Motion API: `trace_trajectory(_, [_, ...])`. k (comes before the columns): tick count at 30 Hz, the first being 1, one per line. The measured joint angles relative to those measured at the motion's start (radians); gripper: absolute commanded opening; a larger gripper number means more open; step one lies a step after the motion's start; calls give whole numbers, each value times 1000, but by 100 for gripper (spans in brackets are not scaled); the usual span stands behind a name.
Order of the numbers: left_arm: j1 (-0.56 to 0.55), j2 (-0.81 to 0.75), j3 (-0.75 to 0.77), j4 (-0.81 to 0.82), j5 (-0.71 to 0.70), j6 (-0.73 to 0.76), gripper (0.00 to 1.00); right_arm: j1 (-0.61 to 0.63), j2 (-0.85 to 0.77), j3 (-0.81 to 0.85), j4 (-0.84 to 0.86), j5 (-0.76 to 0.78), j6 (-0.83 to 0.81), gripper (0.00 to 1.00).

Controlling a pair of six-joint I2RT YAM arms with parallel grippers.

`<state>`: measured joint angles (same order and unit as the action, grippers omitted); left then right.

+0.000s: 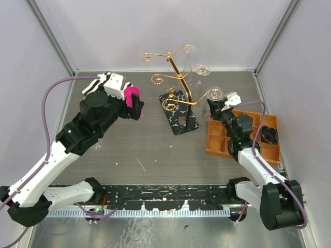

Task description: Place the wine glass upside down on the wine glass rack

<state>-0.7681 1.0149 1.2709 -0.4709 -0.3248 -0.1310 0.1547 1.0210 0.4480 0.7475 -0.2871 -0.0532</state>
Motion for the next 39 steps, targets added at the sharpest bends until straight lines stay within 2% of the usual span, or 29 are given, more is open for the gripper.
trace_trajectory(7, [0,-2,0,0,-1,1,98,0,7,2,-1,3,3,31])
trace_trajectory(15, [0,-3,0,0,-4,1,98,2,6,2,-10,11,6,44])
trace_trajectory(19, [0,-3,0,0,-5,1,98,2,-15,2,-26,26,7,53])
trace_trajectory(20, [0,-3,0,0,-5,1,98,2,-27,2,-31,34,6,58])
trace_trajectory(23, [0,-3,0,0,-5,1,98,2,-57,2,-39,57,10,82])
trace_trajectory(26, [0,-4,0,0,-6,2,98,2,-86,0,-60,94,21,92])
trace_trajectory(29, [0,-5,0,0,-6,4,98,2,-126,-2,-88,133,32,95])
trace_trajectory(39, [0,-9,-2,-1,-7,4,98,2,-251,-9,-243,212,96,96])
